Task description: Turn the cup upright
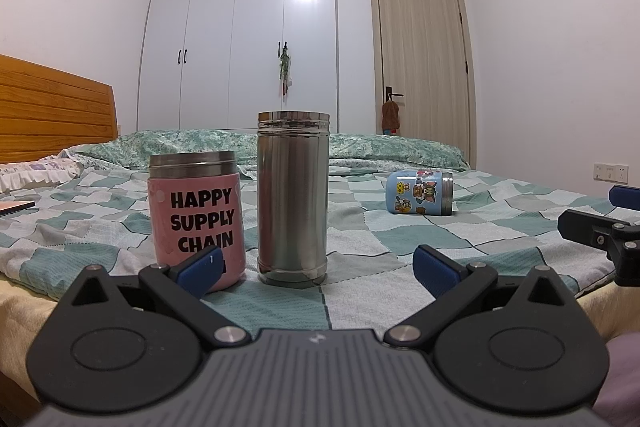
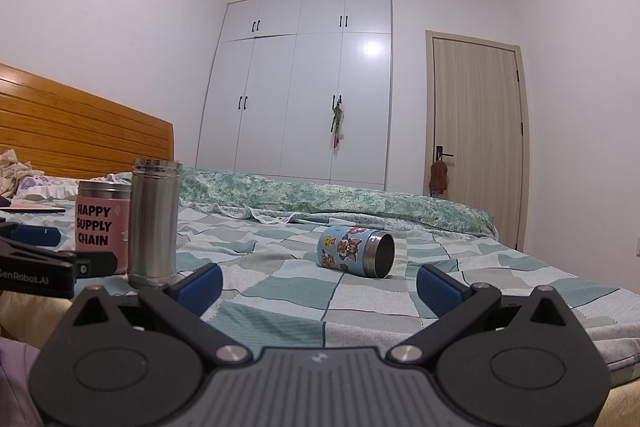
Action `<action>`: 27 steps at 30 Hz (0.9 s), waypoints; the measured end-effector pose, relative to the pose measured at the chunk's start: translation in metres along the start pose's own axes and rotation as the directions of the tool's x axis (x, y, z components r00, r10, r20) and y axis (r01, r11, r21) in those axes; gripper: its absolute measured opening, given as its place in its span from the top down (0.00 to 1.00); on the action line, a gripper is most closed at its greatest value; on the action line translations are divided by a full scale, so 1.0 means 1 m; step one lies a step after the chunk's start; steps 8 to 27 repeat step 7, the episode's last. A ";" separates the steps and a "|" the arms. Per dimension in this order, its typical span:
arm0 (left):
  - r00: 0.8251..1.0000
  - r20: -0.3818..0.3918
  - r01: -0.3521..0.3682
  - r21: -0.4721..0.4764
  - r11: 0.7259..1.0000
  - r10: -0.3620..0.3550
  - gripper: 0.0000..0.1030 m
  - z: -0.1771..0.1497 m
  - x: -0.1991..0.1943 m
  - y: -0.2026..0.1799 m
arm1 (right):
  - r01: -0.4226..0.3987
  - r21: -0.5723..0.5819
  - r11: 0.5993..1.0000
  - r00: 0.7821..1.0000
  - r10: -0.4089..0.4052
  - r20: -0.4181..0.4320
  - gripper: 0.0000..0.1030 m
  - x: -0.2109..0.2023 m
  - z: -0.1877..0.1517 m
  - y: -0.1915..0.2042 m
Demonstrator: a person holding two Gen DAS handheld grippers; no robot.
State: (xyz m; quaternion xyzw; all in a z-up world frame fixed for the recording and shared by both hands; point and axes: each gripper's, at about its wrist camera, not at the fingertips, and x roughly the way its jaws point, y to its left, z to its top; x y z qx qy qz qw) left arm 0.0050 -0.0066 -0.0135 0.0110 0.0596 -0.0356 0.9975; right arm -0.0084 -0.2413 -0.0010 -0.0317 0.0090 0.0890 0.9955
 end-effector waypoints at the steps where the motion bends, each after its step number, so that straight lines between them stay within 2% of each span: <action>1: 1.000 -0.001 0.001 -0.001 1.000 -0.001 0.00 0.000 0.000 0.000 | 0.000 0.000 1.000 1.000 0.000 0.000 0.00 0.000 0.000 0.000; 27: 1.000 -0.001 0.001 -0.004 1.000 -0.001 0.00 0.000 0.000 0.000 | 0.000 0.000 1.000 1.000 0.000 0.000 0.00 0.000 0.000 0.000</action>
